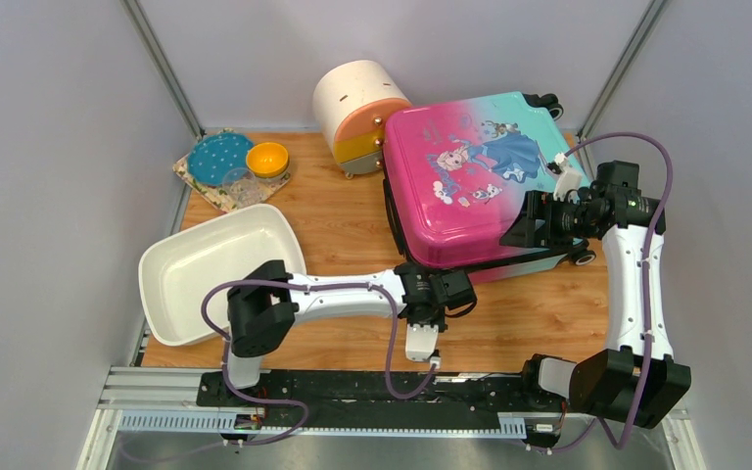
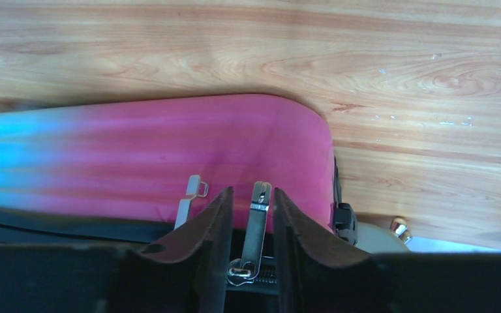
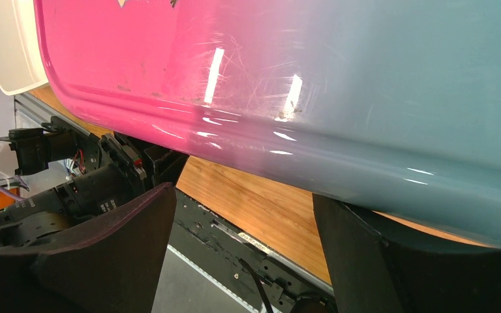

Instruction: Open, take out, and arrange the luggage

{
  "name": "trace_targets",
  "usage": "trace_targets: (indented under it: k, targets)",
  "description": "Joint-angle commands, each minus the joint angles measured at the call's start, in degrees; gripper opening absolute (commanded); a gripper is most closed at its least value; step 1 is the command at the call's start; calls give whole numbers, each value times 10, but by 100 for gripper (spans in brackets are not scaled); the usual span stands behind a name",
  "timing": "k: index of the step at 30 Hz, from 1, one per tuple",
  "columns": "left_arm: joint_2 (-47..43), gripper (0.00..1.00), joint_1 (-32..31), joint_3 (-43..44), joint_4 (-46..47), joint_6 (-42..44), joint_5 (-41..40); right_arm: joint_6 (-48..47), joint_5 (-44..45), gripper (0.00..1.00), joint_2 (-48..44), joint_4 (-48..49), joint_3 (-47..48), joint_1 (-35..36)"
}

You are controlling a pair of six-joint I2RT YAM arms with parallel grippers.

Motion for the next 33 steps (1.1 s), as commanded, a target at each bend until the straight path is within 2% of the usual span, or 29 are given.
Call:
trace_targets:
  k: [1, 2, 4, 6, 11, 24, 28, 33]
  targets:
    - [6, 32, 9, 24, -22, 9, 10, -30, -26, 84, 12, 114, 8, 0]
    - [5, 25, 10, 25, -29, 7, 9, -30, -26, 84, 12, 115, 8, -1]
    - [2, 19, 12, 26, -49, 2, 9, -31, -26, 84, 13, 114, 9, -2]
    - [-1, 9, 13, 26, -71, -6, 5, -31, -27, 84, 15, 115, 9, -2]
    - [-9, 0, 17, 29, -121, -43, -4, -33, -22, 84, 19, 115, 4, -3]
    - [-41, 0, 53, -30, -150, -73, -40, -39, -11, 84, 21, 113, 0, -6]
    - [-53, 0, 67, -72, -151, -79, -45, -41, -4, 84, 30, 112, -1, -6]
    - [-72, 0, 98, -132, -98, -73, -64, -48, 1, 84, 36, 111, -4, -9]
